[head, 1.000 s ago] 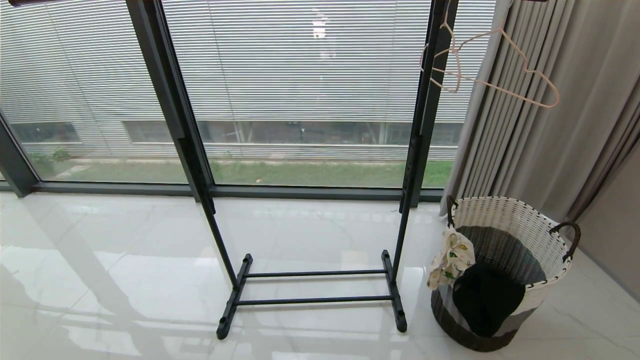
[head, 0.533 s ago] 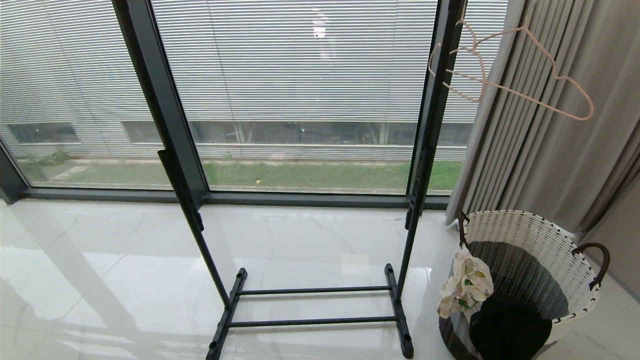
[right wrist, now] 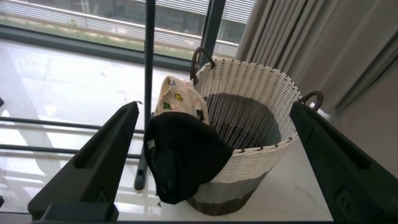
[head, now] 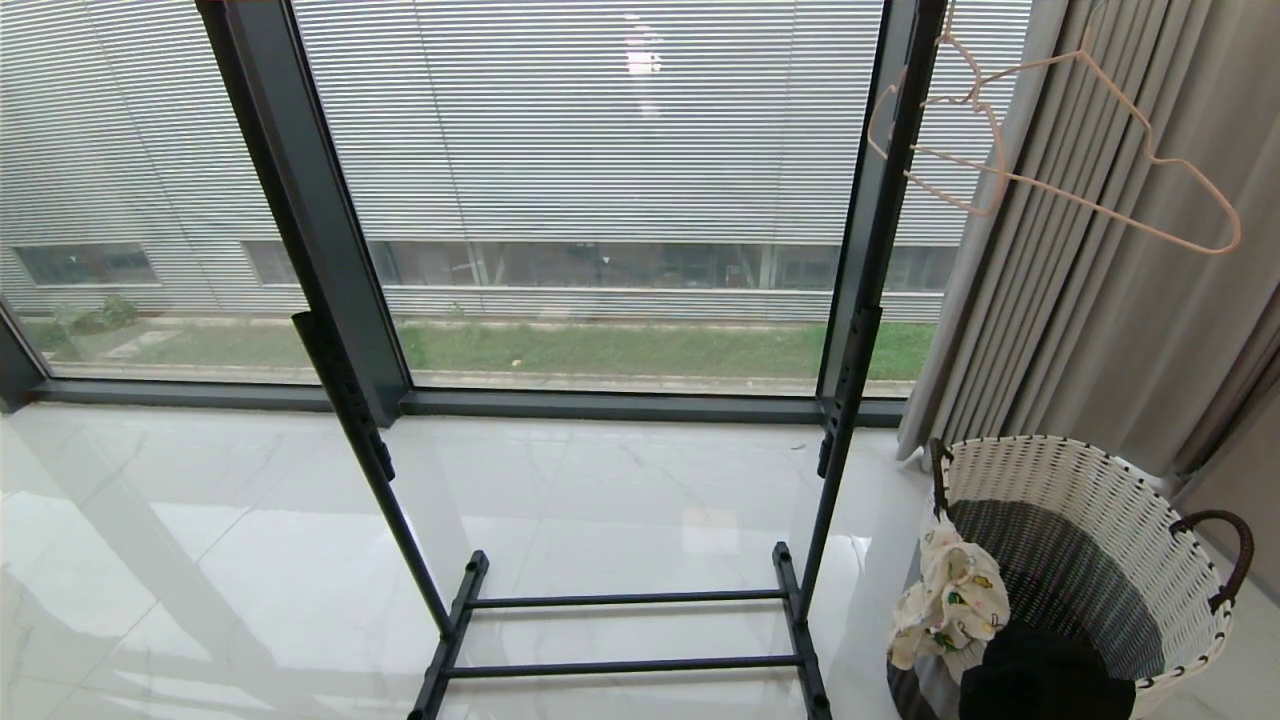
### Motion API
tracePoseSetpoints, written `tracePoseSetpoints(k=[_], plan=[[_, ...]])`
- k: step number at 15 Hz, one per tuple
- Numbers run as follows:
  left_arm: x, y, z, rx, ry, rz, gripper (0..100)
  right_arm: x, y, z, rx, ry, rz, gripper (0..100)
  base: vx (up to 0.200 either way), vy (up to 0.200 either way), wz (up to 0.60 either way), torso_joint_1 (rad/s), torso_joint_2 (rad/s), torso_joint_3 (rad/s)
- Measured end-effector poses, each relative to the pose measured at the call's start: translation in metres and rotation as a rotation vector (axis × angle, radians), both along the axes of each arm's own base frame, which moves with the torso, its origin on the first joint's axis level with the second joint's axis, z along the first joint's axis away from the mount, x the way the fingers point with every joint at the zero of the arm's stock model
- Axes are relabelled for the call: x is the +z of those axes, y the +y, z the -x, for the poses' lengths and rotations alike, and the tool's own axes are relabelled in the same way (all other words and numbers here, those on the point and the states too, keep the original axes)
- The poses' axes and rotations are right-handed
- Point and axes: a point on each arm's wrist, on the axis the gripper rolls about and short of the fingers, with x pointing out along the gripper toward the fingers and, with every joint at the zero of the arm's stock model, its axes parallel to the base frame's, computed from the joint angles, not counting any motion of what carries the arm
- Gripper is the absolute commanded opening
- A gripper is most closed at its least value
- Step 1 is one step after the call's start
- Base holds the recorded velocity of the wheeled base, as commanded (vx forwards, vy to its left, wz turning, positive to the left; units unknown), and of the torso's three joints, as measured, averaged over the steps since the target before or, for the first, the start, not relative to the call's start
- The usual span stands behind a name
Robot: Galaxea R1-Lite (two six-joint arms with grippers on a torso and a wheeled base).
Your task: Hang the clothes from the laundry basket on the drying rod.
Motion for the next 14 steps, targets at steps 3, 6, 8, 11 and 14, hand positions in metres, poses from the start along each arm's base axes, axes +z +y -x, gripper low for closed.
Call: tracePoseSetpoints(k=[3, 6, 8, 11, 14], plan=[[0.0, 0.0, 0.0, -0.001, 0.0, -0.012, 100, 0.0, 0.0, 0.0, 0.0, 0.0, 0.003, 100, 0.0, 0.0, 0.0, 0.0, 0.0, 0.0], [0.0, 0.0, 0.0, -0.003, -0.001, -0.012, 100, 0.001, 0.0, 0.0, 0.005, -0.01, 0.015, 100, 0.0, 0.0, 0.0, 0.0, 0.0, 0.0], [0.0, 0.0, 0.0, -0.004, -0.001, -0.017, 100, 0.014, 0.0, 0.002, 0.017, -0.025, 0.012, 100, 0.0, 0.0, 0.0, 0.0, 0.0, 0.0], [0.0, 0.0, 0.0, -0.009, -0.001, -0.046, 100, 0.043, 0.0, -0.013, 0.07, 0.077, 0.077, 100, 0.0, 0.0, 0.0, 0.0, 0.0, 0.0], [0.0, 0.0, 0.0, -0.014, -0.002, -0.074, 100, 0.064, 0.004, -0.059, 0.148, 0.329, 0.224, 100, 0.0, 0.0, 0.0, 0.0, 0.0, 0.0]])
